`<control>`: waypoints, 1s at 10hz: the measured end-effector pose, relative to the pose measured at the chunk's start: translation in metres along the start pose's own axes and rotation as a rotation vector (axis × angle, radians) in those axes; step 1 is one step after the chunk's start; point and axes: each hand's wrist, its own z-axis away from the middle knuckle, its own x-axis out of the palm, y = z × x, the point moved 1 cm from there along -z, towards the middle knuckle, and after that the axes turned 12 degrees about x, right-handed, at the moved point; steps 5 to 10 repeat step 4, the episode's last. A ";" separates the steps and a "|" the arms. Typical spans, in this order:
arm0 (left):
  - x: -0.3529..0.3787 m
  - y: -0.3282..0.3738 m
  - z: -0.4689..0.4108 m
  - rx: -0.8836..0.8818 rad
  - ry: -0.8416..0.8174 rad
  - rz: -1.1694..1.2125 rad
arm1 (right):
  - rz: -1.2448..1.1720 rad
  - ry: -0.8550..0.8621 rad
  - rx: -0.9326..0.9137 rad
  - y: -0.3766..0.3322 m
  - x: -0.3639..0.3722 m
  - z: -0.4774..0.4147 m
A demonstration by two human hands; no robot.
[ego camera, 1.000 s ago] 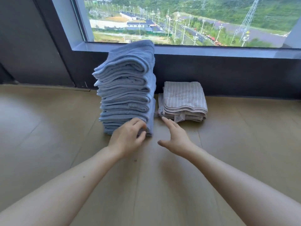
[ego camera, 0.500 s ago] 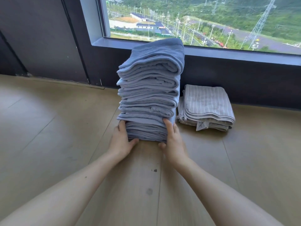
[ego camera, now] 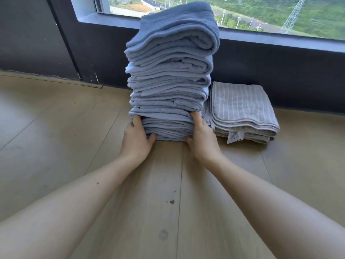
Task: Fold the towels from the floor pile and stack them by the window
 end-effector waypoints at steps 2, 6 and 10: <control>-0.010 0.004 0.002 0.002 -0.063 0.028 | -0.049 -0.076 0.008 -0.002 -0.009 0.007; -0.041 0.028 0.015 0.028 -0.128 -0.129 | -0.059 -0.164 0.067 -0.021 -0.040 0.033; -0.041 0.028 0.015 0.028 -0.128 -0.129 | -0.059 -0.164 0.067 -0.021 -0.040 0.033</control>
